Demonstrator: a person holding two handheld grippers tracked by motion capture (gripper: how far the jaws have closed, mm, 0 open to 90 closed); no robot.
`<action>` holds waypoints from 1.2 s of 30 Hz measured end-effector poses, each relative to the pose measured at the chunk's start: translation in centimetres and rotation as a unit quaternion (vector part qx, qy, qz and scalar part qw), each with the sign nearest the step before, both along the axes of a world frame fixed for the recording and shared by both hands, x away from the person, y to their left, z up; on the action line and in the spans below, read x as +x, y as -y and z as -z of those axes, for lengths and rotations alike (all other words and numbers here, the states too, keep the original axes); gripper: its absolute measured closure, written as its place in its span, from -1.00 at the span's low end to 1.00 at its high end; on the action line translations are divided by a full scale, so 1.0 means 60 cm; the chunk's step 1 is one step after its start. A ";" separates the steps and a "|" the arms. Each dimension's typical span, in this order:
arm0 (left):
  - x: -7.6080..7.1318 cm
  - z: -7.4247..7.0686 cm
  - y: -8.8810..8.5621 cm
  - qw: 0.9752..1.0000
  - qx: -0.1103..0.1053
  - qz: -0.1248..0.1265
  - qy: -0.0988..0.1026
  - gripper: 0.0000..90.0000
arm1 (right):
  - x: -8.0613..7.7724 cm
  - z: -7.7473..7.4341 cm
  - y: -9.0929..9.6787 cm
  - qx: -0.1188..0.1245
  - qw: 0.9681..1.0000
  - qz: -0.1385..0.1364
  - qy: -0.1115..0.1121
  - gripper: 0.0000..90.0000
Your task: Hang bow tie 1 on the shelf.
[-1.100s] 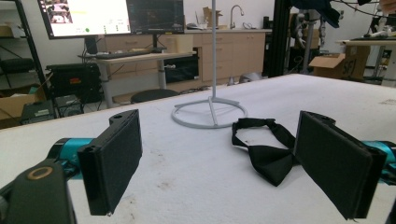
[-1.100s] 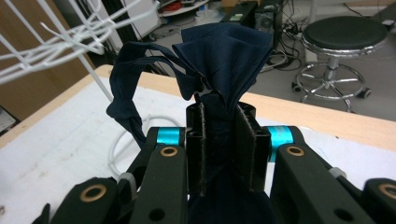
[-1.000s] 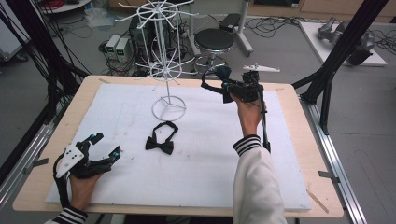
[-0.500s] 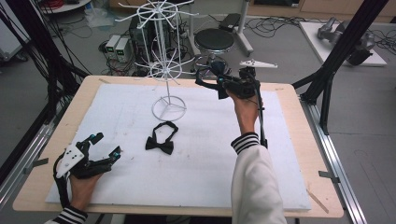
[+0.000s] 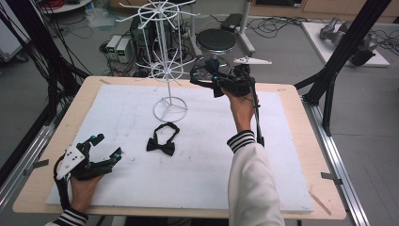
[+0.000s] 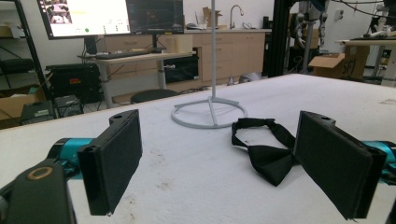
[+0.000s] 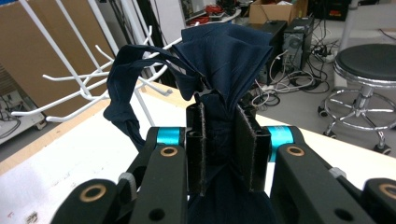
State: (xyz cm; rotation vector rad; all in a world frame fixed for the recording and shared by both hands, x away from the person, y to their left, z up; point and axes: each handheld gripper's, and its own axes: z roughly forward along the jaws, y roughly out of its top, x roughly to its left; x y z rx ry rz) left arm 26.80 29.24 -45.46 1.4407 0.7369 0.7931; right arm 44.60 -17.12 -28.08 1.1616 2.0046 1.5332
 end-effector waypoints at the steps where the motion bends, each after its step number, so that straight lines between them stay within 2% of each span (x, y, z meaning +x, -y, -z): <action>1: 0.000 0.000 0.000 1.000 0.000 0.000 0.000 -0.65 | 0.000 -0.001 -0.002 -0.001 1.000 0.000 0.001 0.68; 8: 0.000 0.000 0.000 1.000 0.000 0.000 0.001 -0.65 | 0.007 -0.004 -0.010 -0.007 1.000 -0.004 0.005 0.68; 25: 0.001 0.000 0.000 1.000 -0.004 0.000 0.001 -0.65 | 0.038 0.027 -0.024 0.004 1.000 0.000 -0.014 0.67; 36: 0.000 0.000 0.000 1.000 -0.005 0.000 0.001 -0.65 | 0.048 0.042 -0.036 -0.005 1.000 -0.006 -0.022 0.67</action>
